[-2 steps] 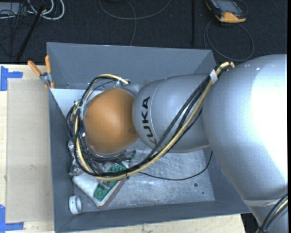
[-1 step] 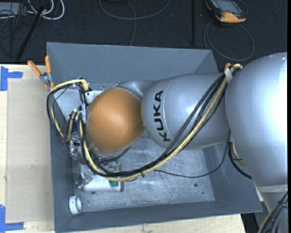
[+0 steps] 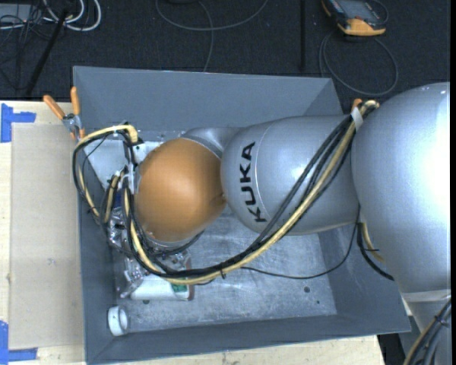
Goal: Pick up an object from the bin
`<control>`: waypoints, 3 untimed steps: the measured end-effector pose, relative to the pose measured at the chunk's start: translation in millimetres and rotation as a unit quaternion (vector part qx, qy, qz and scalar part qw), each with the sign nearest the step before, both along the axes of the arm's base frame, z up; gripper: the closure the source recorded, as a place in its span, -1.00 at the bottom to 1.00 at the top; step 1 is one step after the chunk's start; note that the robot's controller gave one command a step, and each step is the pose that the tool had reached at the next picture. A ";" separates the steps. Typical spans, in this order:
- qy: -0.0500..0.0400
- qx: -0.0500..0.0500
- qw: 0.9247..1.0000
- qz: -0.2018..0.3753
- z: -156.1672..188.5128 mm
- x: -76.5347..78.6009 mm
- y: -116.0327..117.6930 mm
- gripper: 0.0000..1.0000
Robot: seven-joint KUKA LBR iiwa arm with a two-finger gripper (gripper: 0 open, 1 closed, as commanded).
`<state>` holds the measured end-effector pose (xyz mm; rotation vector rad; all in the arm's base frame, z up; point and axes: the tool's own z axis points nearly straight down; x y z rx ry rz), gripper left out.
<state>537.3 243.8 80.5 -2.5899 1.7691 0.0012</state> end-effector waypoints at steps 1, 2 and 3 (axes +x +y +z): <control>0.001 -0.001 1.000 -0.002 0.5 0.1 -0.5 1.00; -0.001 0.000 1.000 0.007 88.2 -3.8 2.0 1.00; 0.001 -0.002 1.000 0.010 133.8 8.8 -20.0 1.00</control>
Offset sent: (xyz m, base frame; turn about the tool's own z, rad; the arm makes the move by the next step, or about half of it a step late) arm 0.0000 0.0000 0.0000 0.0000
